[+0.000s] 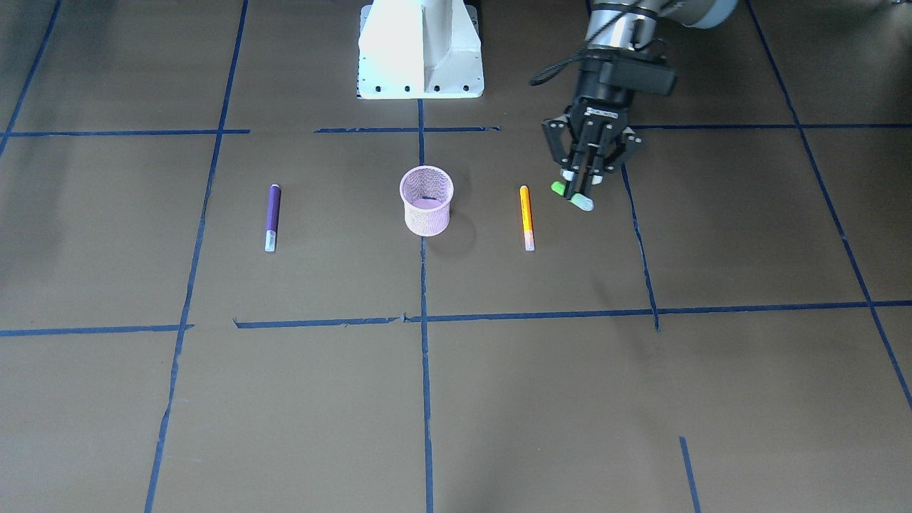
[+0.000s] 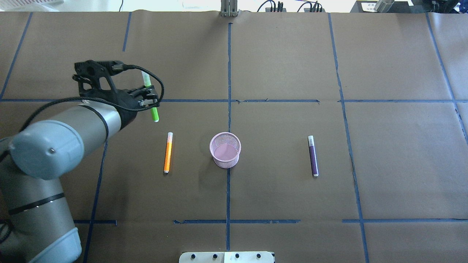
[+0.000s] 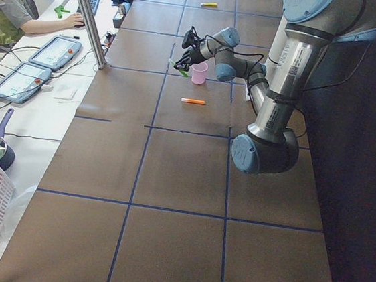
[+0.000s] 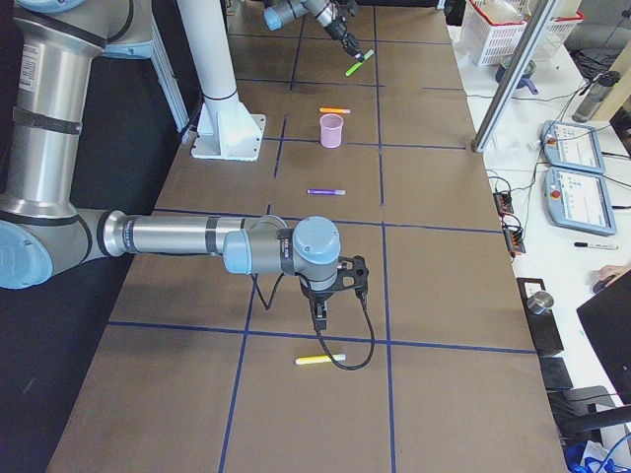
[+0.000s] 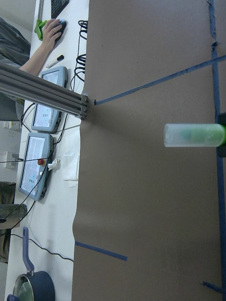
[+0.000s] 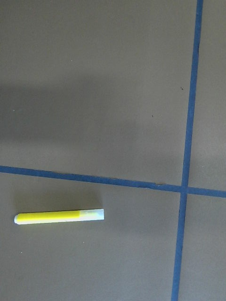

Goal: Collect pens into pen holder
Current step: 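Lift the green highlighter with the left gripper toward the pink cup, then lower the green highlighter into the pink cup and open the left gripper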

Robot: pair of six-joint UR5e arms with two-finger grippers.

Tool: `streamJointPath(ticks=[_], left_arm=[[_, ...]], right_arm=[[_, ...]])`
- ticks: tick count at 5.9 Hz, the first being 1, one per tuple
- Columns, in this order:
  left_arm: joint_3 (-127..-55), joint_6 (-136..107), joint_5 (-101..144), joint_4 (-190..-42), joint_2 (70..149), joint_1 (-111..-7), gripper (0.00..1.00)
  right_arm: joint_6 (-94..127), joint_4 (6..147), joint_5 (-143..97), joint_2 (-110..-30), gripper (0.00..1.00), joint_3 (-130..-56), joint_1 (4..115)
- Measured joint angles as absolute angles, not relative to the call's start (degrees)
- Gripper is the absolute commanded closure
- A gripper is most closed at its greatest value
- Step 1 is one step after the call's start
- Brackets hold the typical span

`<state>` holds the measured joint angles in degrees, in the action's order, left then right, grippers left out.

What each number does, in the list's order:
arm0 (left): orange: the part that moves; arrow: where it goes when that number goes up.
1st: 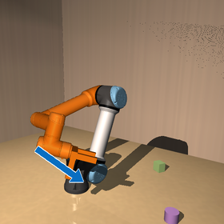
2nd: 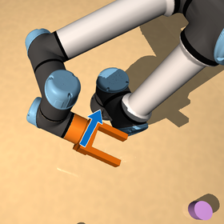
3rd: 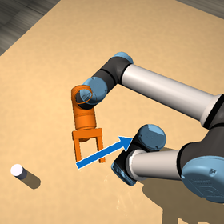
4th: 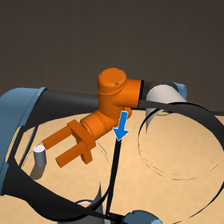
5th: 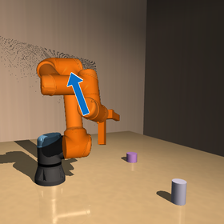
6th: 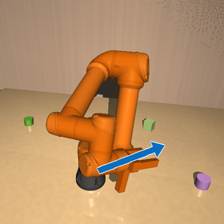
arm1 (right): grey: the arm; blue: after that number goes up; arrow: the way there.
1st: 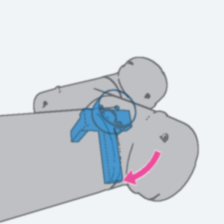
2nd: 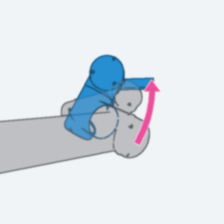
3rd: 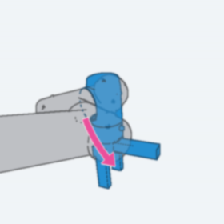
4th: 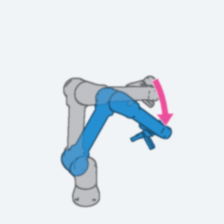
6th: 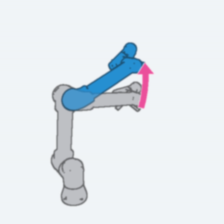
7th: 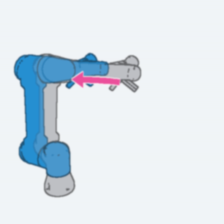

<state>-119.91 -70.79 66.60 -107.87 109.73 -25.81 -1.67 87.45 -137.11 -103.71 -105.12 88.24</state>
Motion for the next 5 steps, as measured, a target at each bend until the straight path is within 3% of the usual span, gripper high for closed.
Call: streamJointPath(ticks=[5], left_arm=[[-110.9, -80.0, 53.4, -99.8, 122.4, -13.3, 1.0]], right_arm=[[-1.7, 87.5, -137.0, -103.8, 0.0, -105.1, 88.2]])
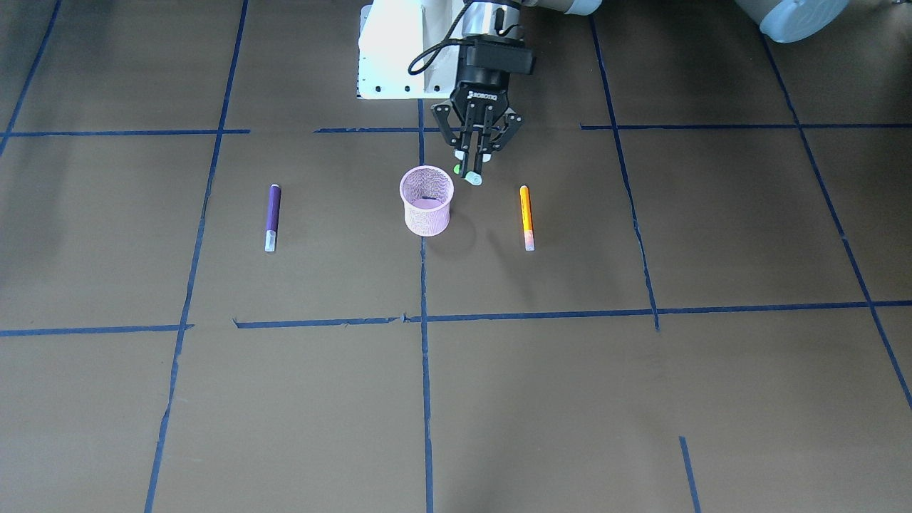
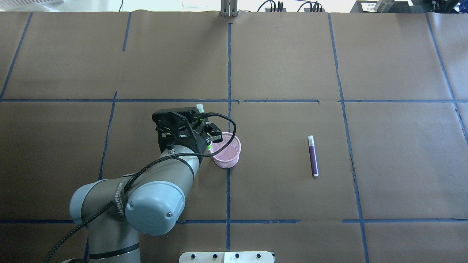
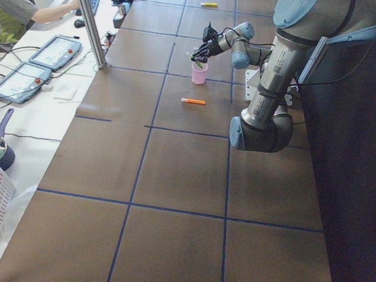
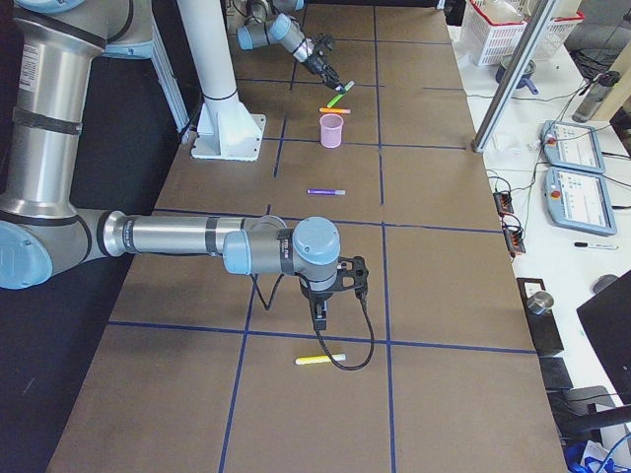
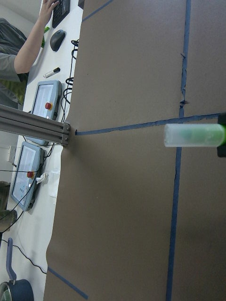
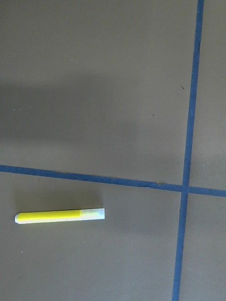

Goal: Collect pens into pen holder
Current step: 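Lower the green highlighter into the pink cup and open the left gripper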

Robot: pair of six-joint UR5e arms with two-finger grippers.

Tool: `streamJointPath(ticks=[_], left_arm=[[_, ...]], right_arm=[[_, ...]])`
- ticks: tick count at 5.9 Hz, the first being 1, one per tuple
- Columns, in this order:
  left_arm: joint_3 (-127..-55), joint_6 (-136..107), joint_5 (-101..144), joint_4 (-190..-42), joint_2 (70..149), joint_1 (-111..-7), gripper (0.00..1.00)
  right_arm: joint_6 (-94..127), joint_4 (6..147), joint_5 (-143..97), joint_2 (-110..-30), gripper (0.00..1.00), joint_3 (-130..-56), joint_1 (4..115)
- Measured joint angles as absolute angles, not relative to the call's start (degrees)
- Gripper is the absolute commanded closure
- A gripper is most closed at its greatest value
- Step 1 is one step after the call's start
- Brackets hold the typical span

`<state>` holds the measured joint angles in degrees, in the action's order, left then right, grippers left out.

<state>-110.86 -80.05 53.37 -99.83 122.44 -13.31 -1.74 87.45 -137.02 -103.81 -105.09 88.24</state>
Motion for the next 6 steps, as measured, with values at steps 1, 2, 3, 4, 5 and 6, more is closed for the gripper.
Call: streamJointPath(ticks=[1, 2, 3, 4, 5, 6], left_arm=[[-109.3, -80.8, 52.9, -99.8, 123.8, -12.3, 1.0], [-107.2, -81.8, 52.7, -99.9, 125.4, -11.8, 1.0], [-105.7, -82.5, 52.7, -100.0, 126.4, -11.6, 1.0], [-104.8, -82.9, 52.7, -100.2, 126.8, -11.6, 0.89], [-104.1, -83.5, 52.6, -100.4, 126.9, -11.5, 0.45], [-103.7, -83.9, 52.7, -100.5, 127.0, -11.5, 0.14]], right_arm=[[-1.8, 87.4, -137.0, -103.8, 0.0, -104.8, 88.2], [-1.9, 87.4, -137.0, -103.8, 0.0, -104.4, 88.2], [-1.9, 87.3, -136.9, -103.8, 0.0, -104.3, 88.2], [-1.8, 87.3, -136.9, -103.8, 0.0, -104.3, 88.2], [-1.8, 87.3, -136.9, -103.8, 0.0, -104.2, 88.2], [-1.8, 87.3, -136.9, -103.8, 0.0, -104.2, 88.2]])
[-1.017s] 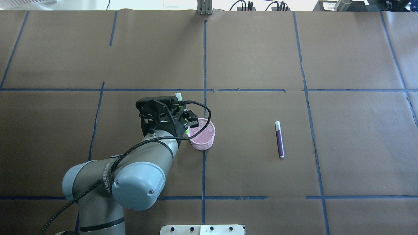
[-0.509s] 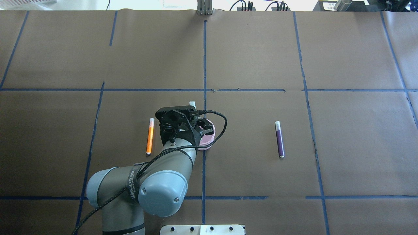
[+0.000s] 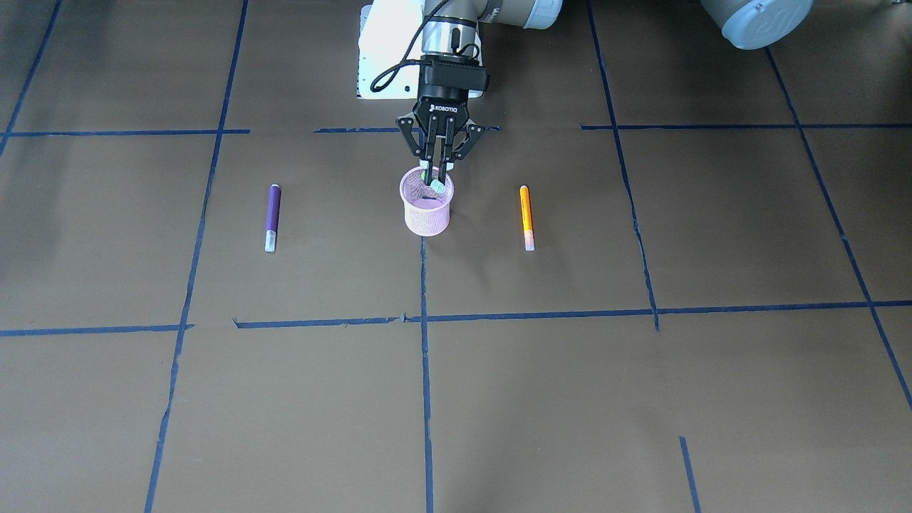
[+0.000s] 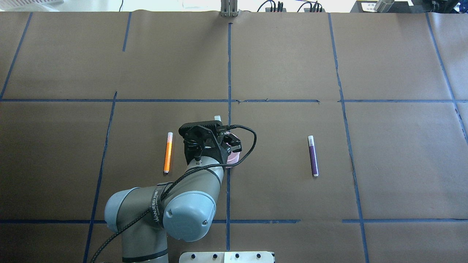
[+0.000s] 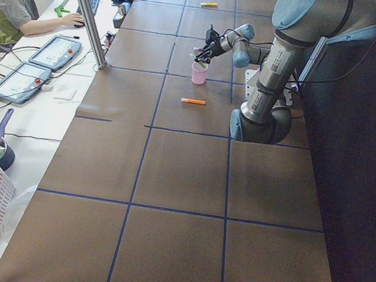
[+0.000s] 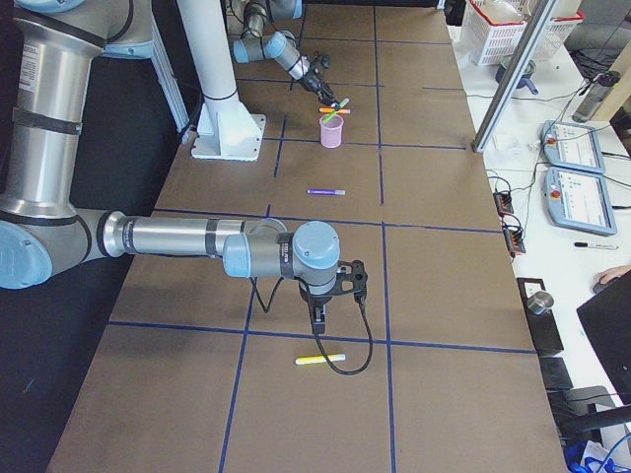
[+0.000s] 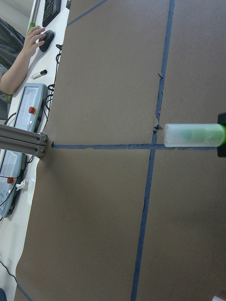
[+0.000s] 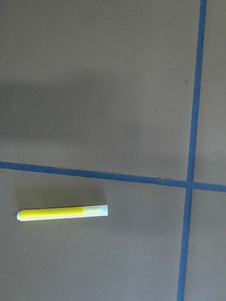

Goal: Collect pens into pen holder
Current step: 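Lower the green highlighter into the pink cup and open the left gripper, then withdraw the left gripper away from the cup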

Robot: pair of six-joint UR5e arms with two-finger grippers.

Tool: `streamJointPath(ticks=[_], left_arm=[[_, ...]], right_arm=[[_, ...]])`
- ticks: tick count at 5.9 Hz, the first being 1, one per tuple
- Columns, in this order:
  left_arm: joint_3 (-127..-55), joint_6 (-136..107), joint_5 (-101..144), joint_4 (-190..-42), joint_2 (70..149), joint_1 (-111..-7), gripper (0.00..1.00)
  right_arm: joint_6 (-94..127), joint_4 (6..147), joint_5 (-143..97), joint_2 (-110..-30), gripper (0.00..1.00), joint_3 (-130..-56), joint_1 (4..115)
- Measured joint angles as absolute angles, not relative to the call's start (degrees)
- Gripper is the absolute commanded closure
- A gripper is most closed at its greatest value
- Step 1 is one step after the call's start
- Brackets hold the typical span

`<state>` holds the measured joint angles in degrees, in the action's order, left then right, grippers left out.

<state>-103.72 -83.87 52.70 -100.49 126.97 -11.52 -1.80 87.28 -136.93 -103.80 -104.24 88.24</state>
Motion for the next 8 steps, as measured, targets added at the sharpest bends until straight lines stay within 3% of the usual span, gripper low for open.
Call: streamJointPath(ticks=[1, 5, 8], left_arm=[[-103.6, -83.8, 52.8, -100.6, 127.0, -11.5, 0.0], [-110.0, -75.6, 56.4, -99.6, 126.3, -12.8, 0.0], [-116.8, -70.7, 78.6, -87.8, 122.9, -20.7, 0.0]], right_arm=[[-1.8, 87.3, -136.9, -103.8, 0.0, -104.2, 88.2], [-1.8, 87.3, -137.0, -103.6, 0.0, -104.3, 88.2], [-1.8, 87.2, -136.7, -103.5, 0.0, -104.3, 88.1]])
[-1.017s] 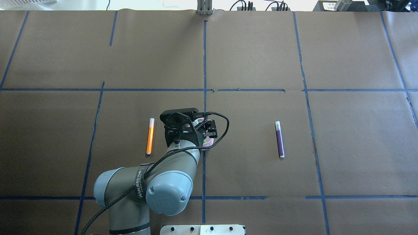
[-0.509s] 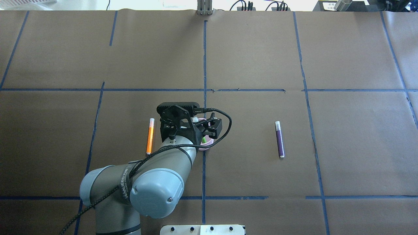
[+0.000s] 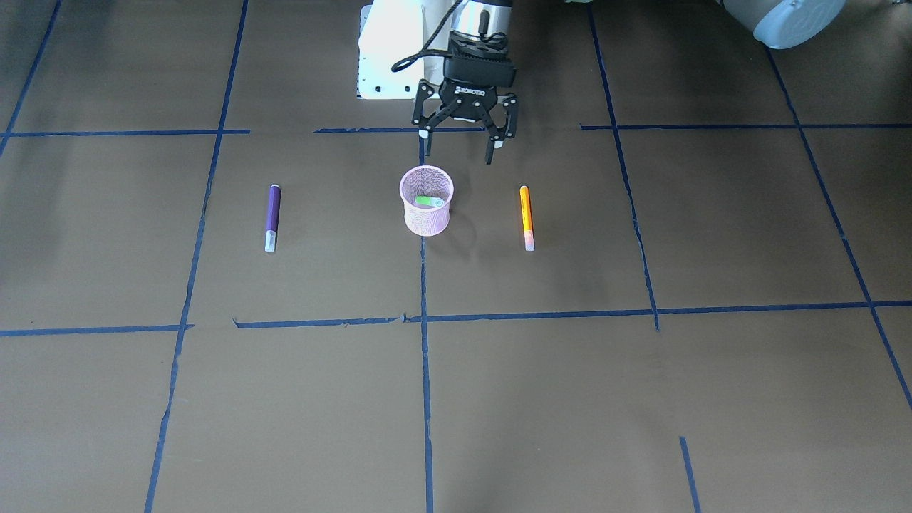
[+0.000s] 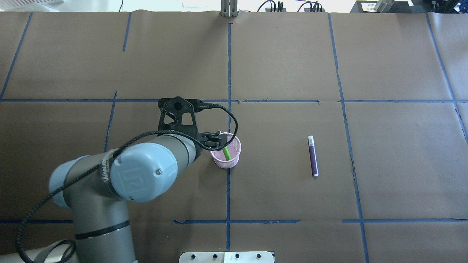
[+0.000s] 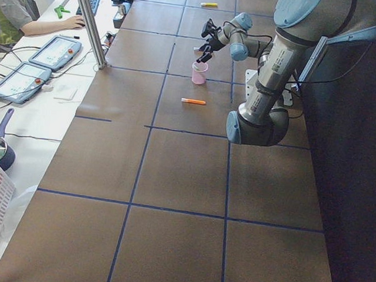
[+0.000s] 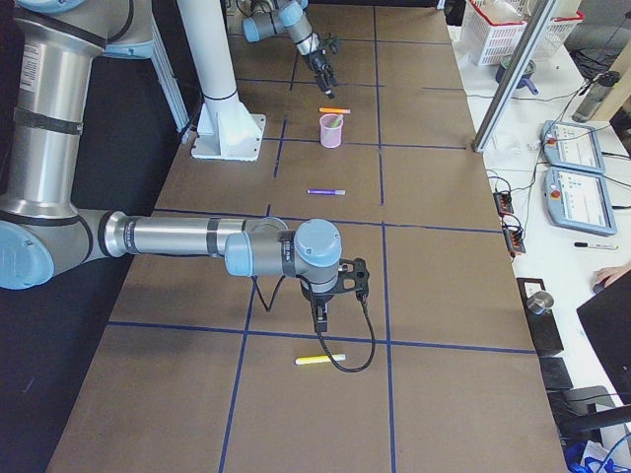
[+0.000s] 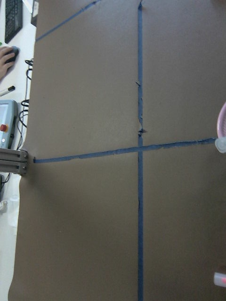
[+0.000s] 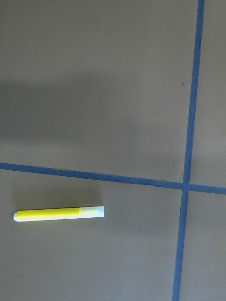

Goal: Collect pens into pen holder
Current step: 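Withdraw the left gripper away from the cup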

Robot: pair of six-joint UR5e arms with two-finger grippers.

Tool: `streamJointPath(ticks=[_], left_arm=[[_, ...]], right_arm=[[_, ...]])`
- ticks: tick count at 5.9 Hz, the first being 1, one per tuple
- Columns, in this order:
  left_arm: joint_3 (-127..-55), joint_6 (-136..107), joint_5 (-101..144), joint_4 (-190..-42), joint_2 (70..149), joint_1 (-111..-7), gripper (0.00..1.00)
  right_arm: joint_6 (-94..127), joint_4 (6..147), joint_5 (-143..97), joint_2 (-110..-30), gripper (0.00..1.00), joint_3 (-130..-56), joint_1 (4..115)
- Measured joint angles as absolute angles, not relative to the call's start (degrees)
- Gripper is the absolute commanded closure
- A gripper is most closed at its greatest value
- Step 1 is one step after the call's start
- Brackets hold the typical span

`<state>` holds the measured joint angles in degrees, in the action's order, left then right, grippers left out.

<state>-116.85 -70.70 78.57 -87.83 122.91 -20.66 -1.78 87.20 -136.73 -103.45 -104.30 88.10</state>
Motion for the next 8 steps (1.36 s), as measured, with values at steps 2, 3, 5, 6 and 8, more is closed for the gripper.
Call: streamJointPath(ticks=[2, 3, 5, 6, 8], left_arm=[[-122.7, -56.2, 95.2, -76.2, 118.9, -31.5, 0.0], [-124.1, -46.2, 102.7, -71.7, 116.5, -37.3, 0.0], [-124.7, -36.4, 109.3, -68.5, 114.1, -42.3, 0.0], [-124.8, -35.6, 110.0, -68.2, 114.0, -42.7, 0.0], [-124.8, -35.5, 110.2, -68.2, 113.9, -42.8, 0.0]], right_arm=[[-1.7, 85.4, -135.7, -103.5, 0.0, -103.4, 87.0], [0.6, 81.1, -135.0, -103.5, 0.0, -101.0, 86.2], [11.4, 66.3, -132.9, -102.5, 0.04, -93.3, 82.2], [14.6, 61.3, -131.6, -100.9, 0.04, -88.8, 80.2], [13.6, 50.8, -130.8, -98.1, 0.09, -77.7, 78.7]])
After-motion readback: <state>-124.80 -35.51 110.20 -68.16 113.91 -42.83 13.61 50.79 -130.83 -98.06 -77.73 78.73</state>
